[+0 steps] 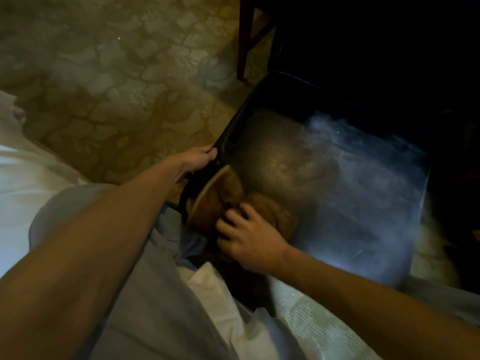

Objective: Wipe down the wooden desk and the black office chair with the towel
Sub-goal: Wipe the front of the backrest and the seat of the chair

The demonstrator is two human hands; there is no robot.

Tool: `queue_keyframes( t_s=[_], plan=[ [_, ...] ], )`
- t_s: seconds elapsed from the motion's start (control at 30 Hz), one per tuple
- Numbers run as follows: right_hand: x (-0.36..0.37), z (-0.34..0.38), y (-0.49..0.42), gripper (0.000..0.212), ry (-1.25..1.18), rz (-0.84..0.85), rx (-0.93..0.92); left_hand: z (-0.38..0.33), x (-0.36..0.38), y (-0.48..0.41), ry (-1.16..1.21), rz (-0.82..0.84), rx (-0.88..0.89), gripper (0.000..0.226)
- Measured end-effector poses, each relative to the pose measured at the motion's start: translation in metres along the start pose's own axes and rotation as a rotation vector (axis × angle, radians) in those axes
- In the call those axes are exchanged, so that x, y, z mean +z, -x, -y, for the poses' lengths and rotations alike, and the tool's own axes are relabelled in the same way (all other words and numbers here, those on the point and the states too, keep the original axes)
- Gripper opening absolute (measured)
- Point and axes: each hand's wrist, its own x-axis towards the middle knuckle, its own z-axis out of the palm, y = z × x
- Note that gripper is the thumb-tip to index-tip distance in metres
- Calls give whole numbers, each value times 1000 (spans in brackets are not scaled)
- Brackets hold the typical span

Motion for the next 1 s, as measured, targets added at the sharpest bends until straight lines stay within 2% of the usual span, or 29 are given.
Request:
queue_keyframes(
  t_s=[0.07,0.13,0.2,0.3,0.4,0.5,0.63,0.67,0.73,0.83,0.9,1.0],
  plan=[
    [5,10,41,12,60,92,-130,2,-3,2,4,21,-3,47],
    [9,11,81,15,122,146,-209,3,-2,4,14,51,-18,47],
    [9,5,110,20,170,130,-245,2,-1,6,11,106,-15,45],
    [4,0,127,8,220,199,-280,1,3,10,-40,167,-6,46],
    [1,11,110,11,294,377,-301,1,9,14,-111,126,5,50],
    [13,38,72,15,337,471,-346,1,10,16,-104,137,-9,54],
    [28,72,17,38,276,544,-262,2,13,10,-70,140,-15,53],
    [24,73,7,45,253,554,-216,5,13,8,-75,141,-20,52],
    [13,68,-5,51,151,453,-159,8,14,5,-78,166,-27,52],
    [8,57,-33,34,207,344,-277,10,14,1,-98,199,-35,55],
    [6,57,-62,35,306,289,-300,12,12,-1,-128,219,-48,58],
    [14,75,-68,45,518,453,-321,15,9,-4,-145,241,-58,57]
  ],
)
